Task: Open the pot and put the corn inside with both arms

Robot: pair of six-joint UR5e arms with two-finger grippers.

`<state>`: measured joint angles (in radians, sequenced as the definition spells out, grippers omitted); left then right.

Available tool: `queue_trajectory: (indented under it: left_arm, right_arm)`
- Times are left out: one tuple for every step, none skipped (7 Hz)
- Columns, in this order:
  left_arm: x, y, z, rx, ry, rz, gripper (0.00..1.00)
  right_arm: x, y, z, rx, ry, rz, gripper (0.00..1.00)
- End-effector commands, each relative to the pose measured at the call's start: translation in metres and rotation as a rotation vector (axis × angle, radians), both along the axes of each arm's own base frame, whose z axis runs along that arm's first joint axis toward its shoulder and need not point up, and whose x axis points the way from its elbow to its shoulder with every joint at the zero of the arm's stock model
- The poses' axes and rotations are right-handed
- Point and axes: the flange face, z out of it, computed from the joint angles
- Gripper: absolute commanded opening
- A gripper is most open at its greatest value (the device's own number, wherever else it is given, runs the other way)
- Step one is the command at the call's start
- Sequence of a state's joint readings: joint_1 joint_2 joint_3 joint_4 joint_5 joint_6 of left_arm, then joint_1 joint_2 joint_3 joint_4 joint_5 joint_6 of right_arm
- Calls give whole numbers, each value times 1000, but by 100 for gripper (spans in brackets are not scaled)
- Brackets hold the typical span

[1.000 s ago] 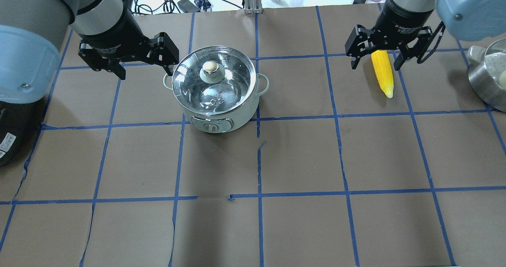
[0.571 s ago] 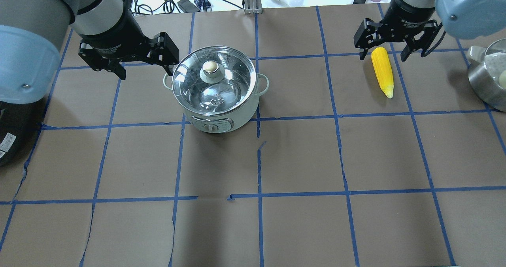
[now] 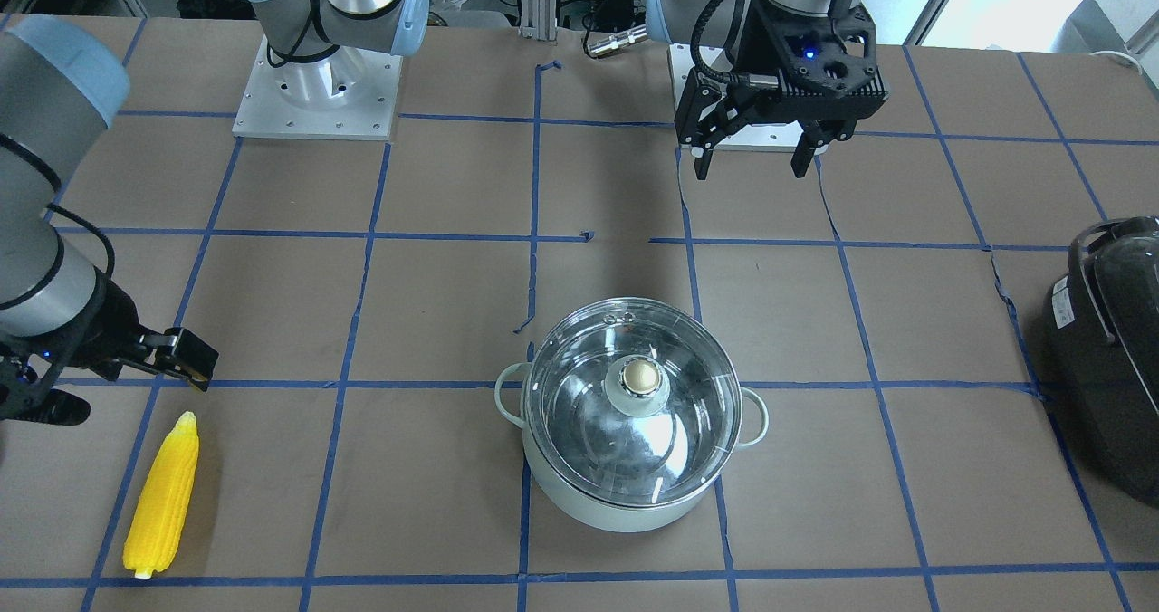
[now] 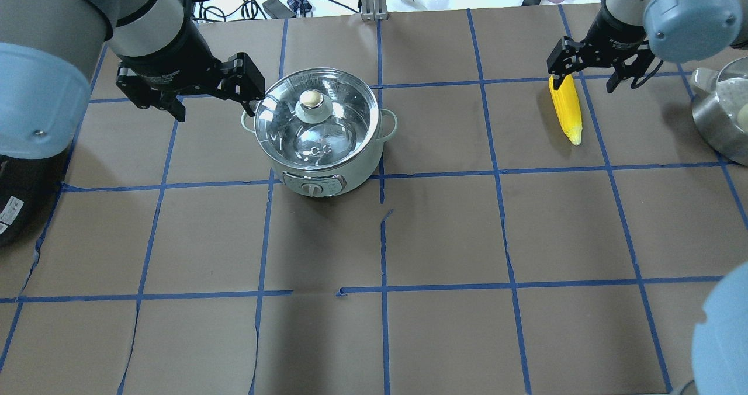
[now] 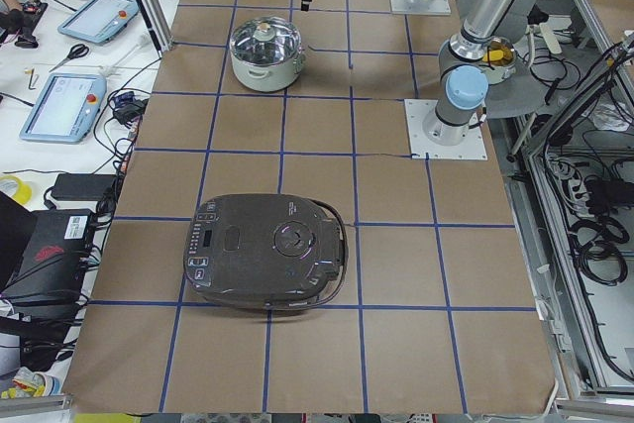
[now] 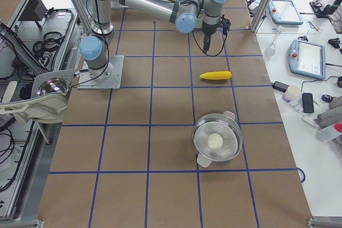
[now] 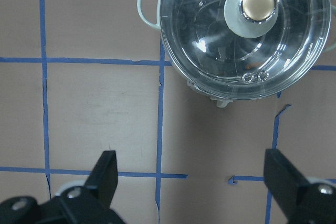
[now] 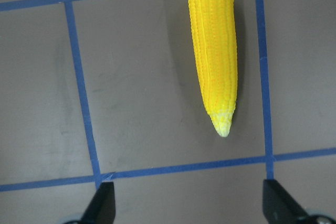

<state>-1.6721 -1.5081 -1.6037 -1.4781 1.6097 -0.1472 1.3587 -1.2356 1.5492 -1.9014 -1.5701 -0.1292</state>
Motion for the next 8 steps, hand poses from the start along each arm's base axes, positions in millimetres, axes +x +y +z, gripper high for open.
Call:
queue_trajectory:
  left_arm:
    - [1, -3, -6, 3, 2, 4, 100]
    - [3, -15, -11, 12, 3, 10, 100]
    - [-1, -53, -24, 29, 9, 17, 100]
    - [-6, -100, -22, 18, 18, 16, 100]
    - [-17, -140, -59, 34, 28, 12, 100]
    - [-46, -163, -99, 17, 37, -4, 100]
    - [-66, -174, -130, 28, 42, 21, 100]
    - [-70, -182, -154, 52, 38, 18, 100]
  right_arm:
    - [-26, -23, -47, -18, 6, 55, 100]
    - [-34, -30, -64, -51, 20, 90, 100]
    - [-37, -39, -88, -60, 28, 122, 100]
    - [-39, -46, -106, -70, 33, 122, 100]
    - [-41, -51, -129, -66, 32, 121, 100]
    - [-42, -56, -149, -60, 30, 119, 100]
    - [-42, -57, -157, -54, 28, 119, 100]
    - [-43, -59, -161, -53, 27, 119, 99]
